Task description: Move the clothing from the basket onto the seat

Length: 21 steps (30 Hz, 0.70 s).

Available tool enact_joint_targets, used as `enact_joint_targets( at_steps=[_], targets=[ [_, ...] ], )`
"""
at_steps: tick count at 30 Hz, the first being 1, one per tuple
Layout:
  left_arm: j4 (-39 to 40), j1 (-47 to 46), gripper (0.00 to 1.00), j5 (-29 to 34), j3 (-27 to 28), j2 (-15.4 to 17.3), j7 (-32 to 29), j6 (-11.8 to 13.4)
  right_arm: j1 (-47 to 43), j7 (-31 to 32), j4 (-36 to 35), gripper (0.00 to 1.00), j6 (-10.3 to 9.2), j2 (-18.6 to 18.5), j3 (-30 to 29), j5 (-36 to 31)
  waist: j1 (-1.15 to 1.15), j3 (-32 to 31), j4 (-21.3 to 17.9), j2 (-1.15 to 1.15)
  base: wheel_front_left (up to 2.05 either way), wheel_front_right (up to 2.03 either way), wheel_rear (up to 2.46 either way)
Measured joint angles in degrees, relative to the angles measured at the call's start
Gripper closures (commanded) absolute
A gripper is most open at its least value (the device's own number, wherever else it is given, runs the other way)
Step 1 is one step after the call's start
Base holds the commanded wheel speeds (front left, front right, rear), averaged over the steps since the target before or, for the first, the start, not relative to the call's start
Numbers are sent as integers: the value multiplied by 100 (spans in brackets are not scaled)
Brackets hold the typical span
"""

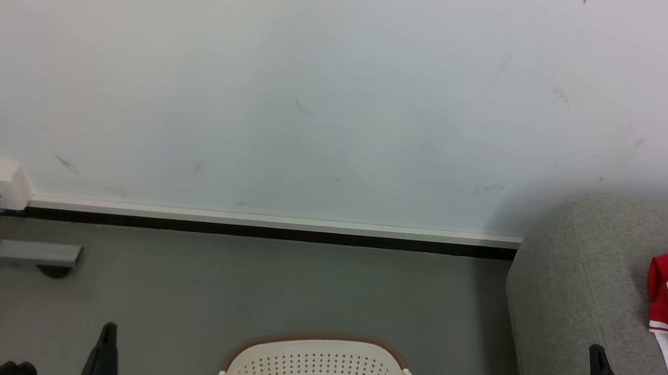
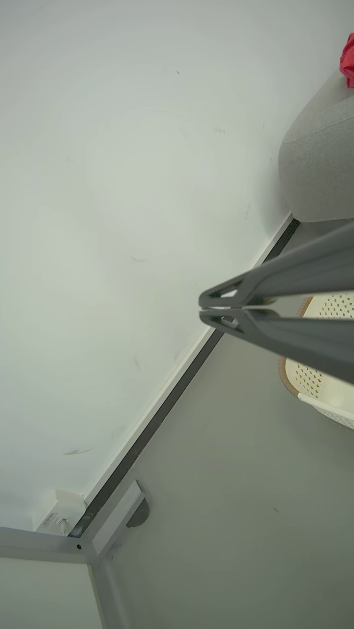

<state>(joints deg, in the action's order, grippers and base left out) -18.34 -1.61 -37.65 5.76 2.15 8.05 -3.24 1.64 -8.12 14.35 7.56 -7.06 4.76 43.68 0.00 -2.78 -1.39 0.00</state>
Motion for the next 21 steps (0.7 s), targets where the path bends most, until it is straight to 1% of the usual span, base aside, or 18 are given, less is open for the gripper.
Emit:
enact_joint_targets(
  at_steps=[21],
  targets=[
    [116, -139, 100, -1599, 16, 11, -421, -118, 143, 407, 0, 100, -1, 118, -315, 1438, 0, 59, 29, 0, 0, 0, 0]
  ],
)
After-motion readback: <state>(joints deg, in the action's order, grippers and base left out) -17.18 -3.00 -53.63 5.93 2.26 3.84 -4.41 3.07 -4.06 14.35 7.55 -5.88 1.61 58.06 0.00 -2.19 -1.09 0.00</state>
